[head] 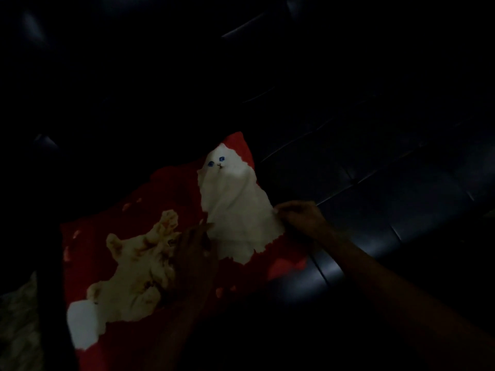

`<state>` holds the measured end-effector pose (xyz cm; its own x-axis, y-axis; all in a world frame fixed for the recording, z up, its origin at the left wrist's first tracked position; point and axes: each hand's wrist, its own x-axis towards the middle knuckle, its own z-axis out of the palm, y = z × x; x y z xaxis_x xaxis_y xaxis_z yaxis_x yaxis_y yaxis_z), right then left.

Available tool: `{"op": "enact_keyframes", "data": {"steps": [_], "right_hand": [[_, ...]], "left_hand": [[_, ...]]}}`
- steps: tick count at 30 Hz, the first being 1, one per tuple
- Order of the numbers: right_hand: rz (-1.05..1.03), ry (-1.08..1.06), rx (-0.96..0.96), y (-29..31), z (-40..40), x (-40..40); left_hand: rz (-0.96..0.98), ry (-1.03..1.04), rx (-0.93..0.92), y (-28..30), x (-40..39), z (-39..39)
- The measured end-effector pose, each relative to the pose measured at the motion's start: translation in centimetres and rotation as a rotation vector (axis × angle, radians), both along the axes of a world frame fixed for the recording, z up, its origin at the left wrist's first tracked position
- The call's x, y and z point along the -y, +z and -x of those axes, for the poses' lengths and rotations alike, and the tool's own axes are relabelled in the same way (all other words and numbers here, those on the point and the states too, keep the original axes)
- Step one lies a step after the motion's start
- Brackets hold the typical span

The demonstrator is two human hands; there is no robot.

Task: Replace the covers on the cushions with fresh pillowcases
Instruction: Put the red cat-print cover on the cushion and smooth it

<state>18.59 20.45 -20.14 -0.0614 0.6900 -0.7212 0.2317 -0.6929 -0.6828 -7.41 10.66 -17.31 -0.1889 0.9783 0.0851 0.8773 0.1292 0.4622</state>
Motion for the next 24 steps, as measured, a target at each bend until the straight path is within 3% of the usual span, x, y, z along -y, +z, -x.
{"op": "enact_keyframes", "data": {"steps": [3,6,9,17,21,24], "right_hand": [[-0.018,0.02,-0.089,0.1,0.5,0.7],[-0.142,0.077,0.012,-0.2,0.8,1.2],[-0.174,0.045,0.086,0.2,1.5,1.9],[-0.265,0.051,0.378,3.8,6.1,5.5],[-0.372,-0.032,0.501,4.9,9.8,9.2],[-0.21,-0.264,0.722,4.4,11.4,12.9]], "left_hand": [[0.015,-0.274,0.06,0.7,0.6,-3.4],[0.206,-0.233,0.068,-0.1,0.7,-3.6],[0.242,-0.262,-0.002,0.2,0.3,-3.3],[0.327,-0.191,0.072,3.6,1.9,0.0],[0.403,-0.223,0.017,2.7,3.1,2.5],[0.427,-0.239,0.107,2.1,3.0,3.6]]}}
